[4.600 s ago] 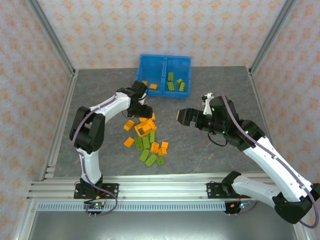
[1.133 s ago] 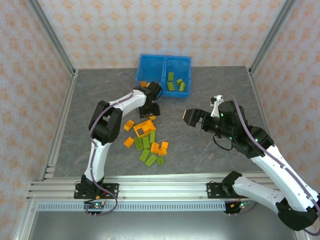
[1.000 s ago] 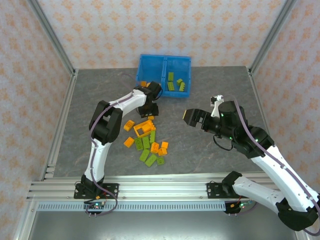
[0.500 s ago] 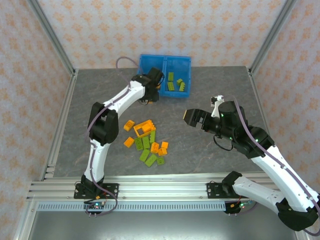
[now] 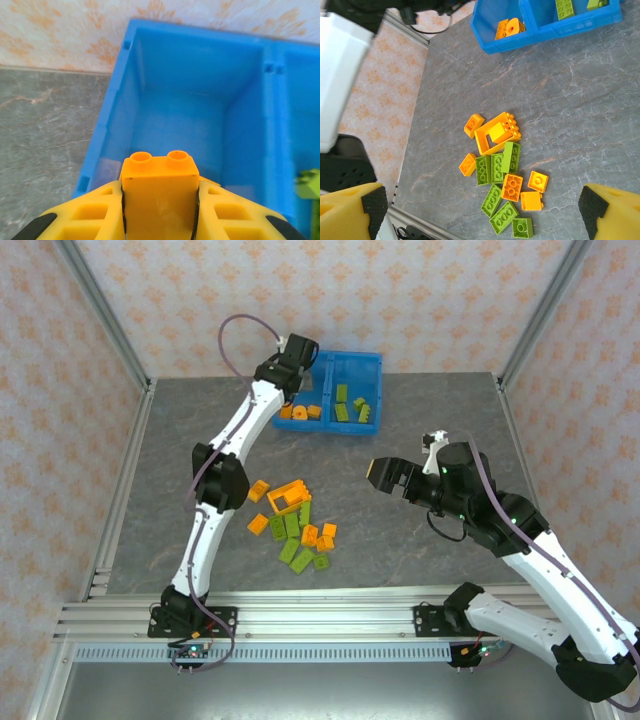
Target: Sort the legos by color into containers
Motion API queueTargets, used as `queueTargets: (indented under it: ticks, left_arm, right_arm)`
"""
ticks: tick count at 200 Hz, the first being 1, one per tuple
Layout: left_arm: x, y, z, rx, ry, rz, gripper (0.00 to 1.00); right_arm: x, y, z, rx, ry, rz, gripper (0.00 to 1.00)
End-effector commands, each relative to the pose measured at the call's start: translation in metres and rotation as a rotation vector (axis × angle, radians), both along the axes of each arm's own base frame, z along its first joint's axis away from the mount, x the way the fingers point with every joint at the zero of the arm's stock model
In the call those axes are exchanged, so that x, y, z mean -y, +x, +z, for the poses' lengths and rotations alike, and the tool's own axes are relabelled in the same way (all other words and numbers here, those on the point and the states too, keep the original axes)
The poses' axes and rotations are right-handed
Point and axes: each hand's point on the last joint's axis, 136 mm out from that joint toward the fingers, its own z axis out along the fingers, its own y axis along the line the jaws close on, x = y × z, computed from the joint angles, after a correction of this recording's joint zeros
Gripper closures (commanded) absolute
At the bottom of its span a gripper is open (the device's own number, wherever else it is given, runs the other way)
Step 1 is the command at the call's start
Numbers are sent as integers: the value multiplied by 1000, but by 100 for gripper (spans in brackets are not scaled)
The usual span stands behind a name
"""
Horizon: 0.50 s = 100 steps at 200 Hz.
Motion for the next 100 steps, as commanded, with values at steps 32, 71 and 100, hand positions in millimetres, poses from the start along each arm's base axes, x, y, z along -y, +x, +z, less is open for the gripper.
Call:
queueTargets:
  ticks: [32,71,100]
  left_arm:
    - [22,36,5,141,-105,-37,65]
    - [30,30,37,170,-179,-56,29]
    - [33,-7,77,116,-225,-99,23]
  right_arm:
    - [7,-6,3,-1,16,-27,1]
    - [9,-5,0,2,4,-32,1]
    - [0,2,-3,1,11,-20,1]
